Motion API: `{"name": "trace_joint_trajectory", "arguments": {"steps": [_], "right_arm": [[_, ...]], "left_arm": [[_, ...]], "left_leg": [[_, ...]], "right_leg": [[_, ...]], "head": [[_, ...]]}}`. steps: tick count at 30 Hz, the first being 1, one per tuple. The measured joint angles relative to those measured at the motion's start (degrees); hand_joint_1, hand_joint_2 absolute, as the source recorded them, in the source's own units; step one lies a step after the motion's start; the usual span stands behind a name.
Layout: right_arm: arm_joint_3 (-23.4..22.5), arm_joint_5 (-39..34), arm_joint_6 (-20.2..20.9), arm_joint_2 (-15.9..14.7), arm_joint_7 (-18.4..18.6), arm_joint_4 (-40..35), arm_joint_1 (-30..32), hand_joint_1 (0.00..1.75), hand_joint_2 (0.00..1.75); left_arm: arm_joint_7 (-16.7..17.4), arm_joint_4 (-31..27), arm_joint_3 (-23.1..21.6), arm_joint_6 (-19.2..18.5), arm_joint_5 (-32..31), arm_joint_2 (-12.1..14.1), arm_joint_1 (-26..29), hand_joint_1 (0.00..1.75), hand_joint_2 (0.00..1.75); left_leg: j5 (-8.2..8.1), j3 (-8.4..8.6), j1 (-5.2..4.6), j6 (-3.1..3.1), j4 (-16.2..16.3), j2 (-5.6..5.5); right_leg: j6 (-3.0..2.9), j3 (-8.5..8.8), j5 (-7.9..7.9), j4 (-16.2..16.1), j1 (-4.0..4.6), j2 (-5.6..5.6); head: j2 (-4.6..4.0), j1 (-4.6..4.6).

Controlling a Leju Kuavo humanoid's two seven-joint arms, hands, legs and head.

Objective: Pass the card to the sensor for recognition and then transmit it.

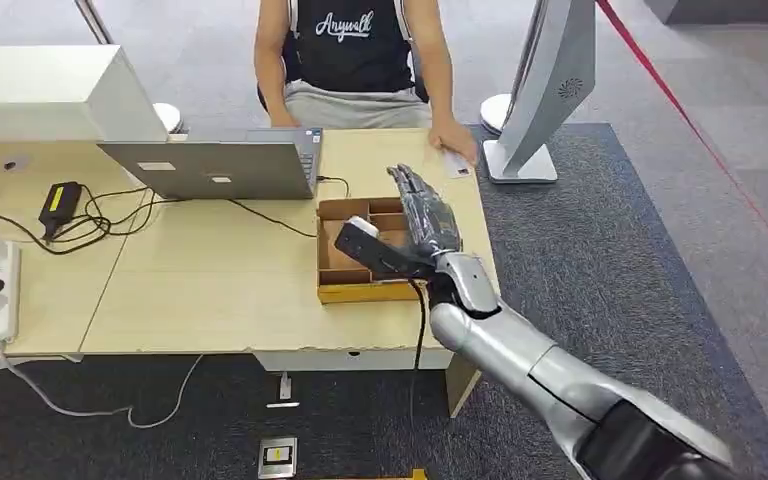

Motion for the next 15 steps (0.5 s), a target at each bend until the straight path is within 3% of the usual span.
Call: {"name": "trace_joint_trajectory", "arguments": {"steps": [10,15], "right_arm": [[1.29,1.73,1.29,-1.01,0.22,-4.57,4.19,0.00,1.75],[1.49,3.67,3.91,-1.20,0.20,-6.34,5.91,0.00,1.75]], "left_arm": [[0.00,0.00,0.00,0.09,0.02,0.00,0.03,0.00,0.00],[0.13,0.00,-0.02,0.09,0.17,0.00,0.04,0.00,0.00]], "left_leg": [[0.00,0.00,0.00,0.00,0.00,0.00],[0.00,0.00,0.00,0.00,0.00,0.00]], "right_leg": [[0.00,0.00,0.00,0.00,0.00,0.00],[0.00,0.01,0.00,0.00,0.00,0.00]], "head": [[0.00,0.00],[0.00,0.00]]}}
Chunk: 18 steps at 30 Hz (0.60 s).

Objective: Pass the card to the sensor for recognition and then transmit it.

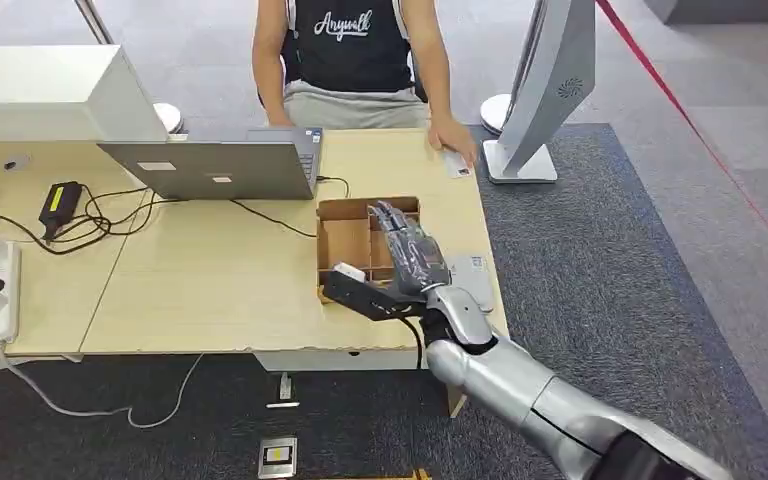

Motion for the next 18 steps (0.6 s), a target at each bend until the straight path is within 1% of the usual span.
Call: {"name": "trace_joint_trajectory", "arguments": {"steps": [7,10,15,18], "right_arm": [[0.87,1.51,0.96,0.00,0.74,-0.65,2.52,0.00,1.75],[1.18,3.17,1.25,-0.18,1.79,-0.76,3.13,0.00,1.75],[1.53,6.62,2.71,-0.50,4.61,-0.30,3.50,0.00,1.75],[1.79,7.80,3.23,-0.66,5.31,0.42,3.57,0.00,1.75]], "left_arm": [[0.13,0.00,0.00,-0.07,-0.20,0.02,-0.01,0.00,0.00],[-0.09,-0.02,0.00,-0.13,-0.53,0.02,-0.01,0.00,0.00],[-0.04,-0.02,0.00,-0.22,-0.68,0.00,-0.18,0.00,0.00],[0.02,-0.02,0.00,-0.26,-0.68,0.00,-0.30,0.00,0.00]], "left_leg": [[-0.02,0.00,0.00,-0.02,0.00,0.00],[-0.02,0.00,0.00,-0.02,0.00,0.00],[-0.02,0.00,0.00,-0.02,0.00,0.00],[-0.02,0.00,0.00,-0.03,0.00,0.00]], "right_leg": [[-0.01,-0.01,-0.01,0.00,0.00,0.00],[-0.01,-0.01,-0.01,-0.01,0.00,0.00],[-0.01,-0.01,-0.01,-0.01,0.00,0.00],[-0.01,-0.01,-0.01,-0.01,0.00,0.00]], "head": [[0.02,0.00],[0.02,0.00],[0.00,-0.02],[0.00,0.00]]}}
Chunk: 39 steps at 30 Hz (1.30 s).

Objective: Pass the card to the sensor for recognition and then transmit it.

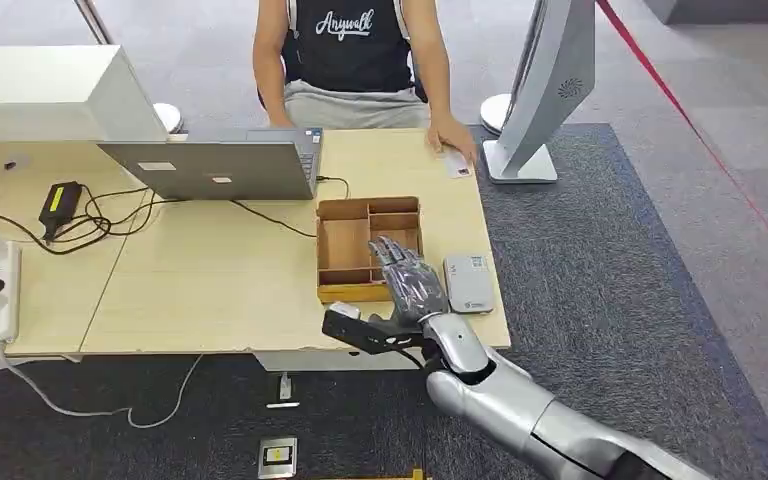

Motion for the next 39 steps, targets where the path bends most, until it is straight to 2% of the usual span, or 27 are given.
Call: {"name": "trace_joint_trajectory", "arguments": {"steps": [5,17,39], "right_arm": [[0.15,0.63,0.35,-0.02,0.50,0.87,0.01,0.00,1.75],[0.26,9.40,0.96,-0.50,8.50,3.17,-0.43,0.00,1.75],[-0.20,11.04,-1.03,0.48,8.81,7.89,-2.03,0.00,1.75]], "left_arm": [[0.00,0.00,0.00,0.00,0.00,0.00,-0.04,0.00,0.00],[0.39,0.00,-0.07,-0.02,-0.30,0.02,-0.30,0.00,0.00],[0.87,0.00,-0.15,-0.11,-0.61,0.00,-0.91,0.00,0.00]], "left_leg": [[0.00,0.00,0.00,0.00,0.00,0.00],[-0.01,0.00,0.00,-0.01,0.00,0.01],[-0.01,-0.01,0.00,-0.01,0.00,0.01]], "right_leg": [[-0.01,-0.01,-0.01,0.00,0.00,0.00],[-0.02,0.00,-0.01,0.00,0.00,0.00],[-0.02,0.01,-0.01,0.00,0.00,0.00]], "head": [[0.02,0.00],[0.00,0.00],[0.00,0.00]]}}
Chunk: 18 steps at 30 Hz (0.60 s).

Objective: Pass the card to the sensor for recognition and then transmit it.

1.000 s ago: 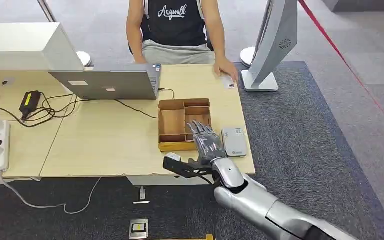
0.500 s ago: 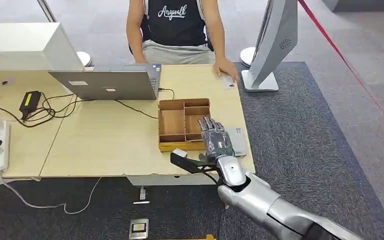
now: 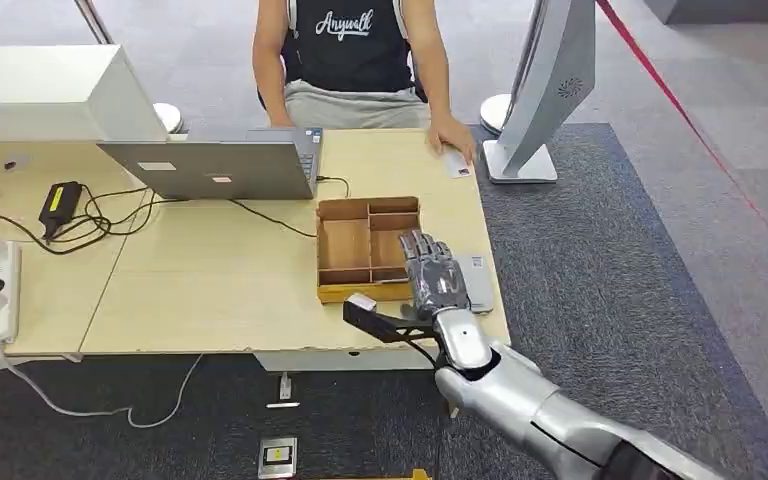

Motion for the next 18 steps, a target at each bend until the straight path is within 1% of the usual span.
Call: {"name": "trace_joint_trajectory", "arguments": {"steps": [7,15,17,18], "right_arm": [[-0.59,0.26,-0.57,1.22,-1.11,2.10,-0.78,0.00,1.75],[-0.63,0.26,-0.57,1.25,-1.23,2.21,-0.85,0.00,1.75],[-0.74,0.24,-0.53,1.97,-1.88,2.93,-1.24,0.00,1.75],[-0.83,0.07,-0.39,2.93,-2.49,4.24,-1.96,0.00,1.75]], "left_arm": [[0.15,0.00,0.00,-0.04,-0.06,-0.02,-0.02,0.00,0.00],[0.15,0.00,0.00,-0.04,-0.04,-0.04,-0.02,0.00,0.00],[0.15,0.00,0.00,-0.02,-0.02,-0.09,-0.02,0.00,0.00],[0.15,0.00,-0.04,-0.04,-0.07,-0.17,-0.04,0.00,0.00]], "left_leg": [[0.00,0.00,0.00,0.00,0.00,0.00],[0.00,-0.01,0.00,0.00,0.00,0.00],[0.00,0.00,0.00,0.00,0.00,0.01],[0.00,0.00,0.01,0.00,0.00,0.01]], "right_leg": [[0.00,0.00,0.00,0.00,0.00,0.00],[0.00,0.00,0.00,0.00,0.00,0.00],[0.00,-0.01,0.00,0.00,0.00,0.00],[0.00,-0.01,0.00,0.00,0.01,0.00]], "head": [[0.00,0.00],[0.00,-0.02],[0.02,0.00],[0.00,0.00]]}}
